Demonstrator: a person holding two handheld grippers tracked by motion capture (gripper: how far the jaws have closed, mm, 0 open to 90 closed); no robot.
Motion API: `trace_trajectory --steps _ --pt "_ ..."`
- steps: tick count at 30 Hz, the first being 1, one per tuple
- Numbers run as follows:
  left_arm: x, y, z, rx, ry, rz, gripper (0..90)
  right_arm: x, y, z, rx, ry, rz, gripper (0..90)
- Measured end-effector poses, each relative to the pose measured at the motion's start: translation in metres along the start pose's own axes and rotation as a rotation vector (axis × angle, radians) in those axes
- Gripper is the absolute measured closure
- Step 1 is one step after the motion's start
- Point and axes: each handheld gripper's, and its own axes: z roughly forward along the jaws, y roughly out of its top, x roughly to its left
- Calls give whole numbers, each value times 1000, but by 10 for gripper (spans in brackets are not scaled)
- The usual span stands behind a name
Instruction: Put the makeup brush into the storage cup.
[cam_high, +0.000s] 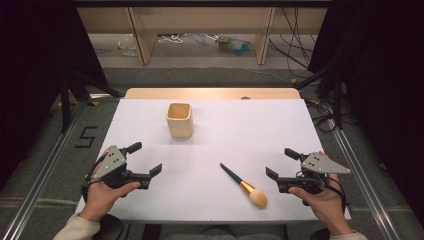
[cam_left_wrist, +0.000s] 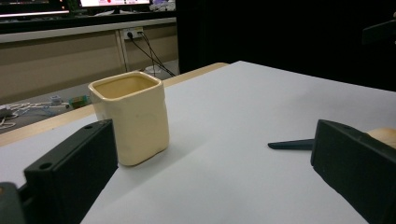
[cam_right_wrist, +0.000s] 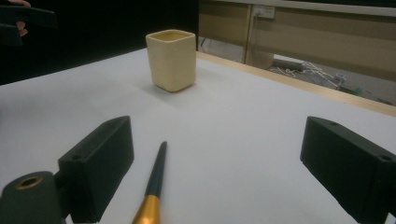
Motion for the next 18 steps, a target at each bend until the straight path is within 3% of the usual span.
trace_trajectory --steps 6,8,14,16,18 --pt "-1 0 1 9 -10 13 5 0 8 10 11 0 -31 121" --pt "-1 0 1 8 -9 12 5 1 13 20 28 10 -46 119" --pt "0 0 1 5 -10 12 5 3 25 43 65 42 -51 120" --pt "0 0 1 5 -11 12 5 4 26 46 53 49 -49 120" --pt "0 -1 1 8 -11 9 5 4 29 53 80 50 -54 123"
